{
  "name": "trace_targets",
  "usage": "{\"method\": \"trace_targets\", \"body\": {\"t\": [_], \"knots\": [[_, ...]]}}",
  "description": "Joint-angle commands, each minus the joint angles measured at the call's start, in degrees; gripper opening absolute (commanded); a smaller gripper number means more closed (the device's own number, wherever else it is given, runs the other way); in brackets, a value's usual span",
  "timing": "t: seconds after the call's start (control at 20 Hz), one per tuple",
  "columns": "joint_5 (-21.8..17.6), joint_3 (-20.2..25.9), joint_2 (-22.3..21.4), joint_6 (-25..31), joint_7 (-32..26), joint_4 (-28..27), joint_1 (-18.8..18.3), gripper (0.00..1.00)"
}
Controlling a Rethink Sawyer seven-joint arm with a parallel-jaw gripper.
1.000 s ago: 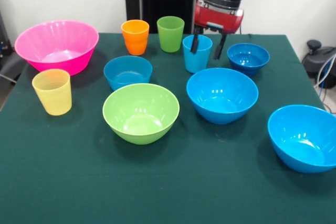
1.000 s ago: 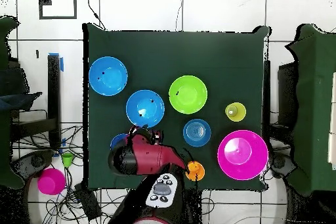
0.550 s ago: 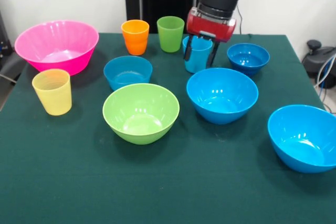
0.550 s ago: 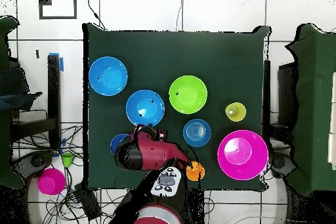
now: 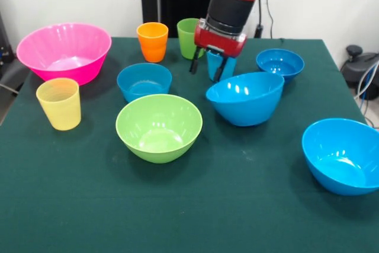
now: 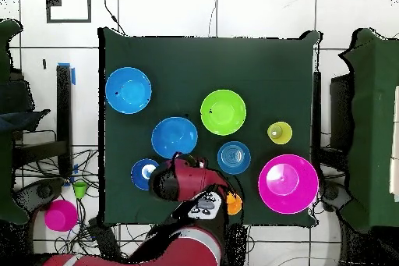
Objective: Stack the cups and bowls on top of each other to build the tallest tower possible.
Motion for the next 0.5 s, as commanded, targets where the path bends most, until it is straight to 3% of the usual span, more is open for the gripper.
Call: {"method": "trace_targets", "body": {"t": [0.05, 0.5], "knots": [[-3.36, 2.61, 4.94, -2.26, 3.03, -5.63, -1.08, 1.00], [-4.55, 4.84, 2.24, -0.09, 2.38, -4.54, -2.63, 1.00]]}}
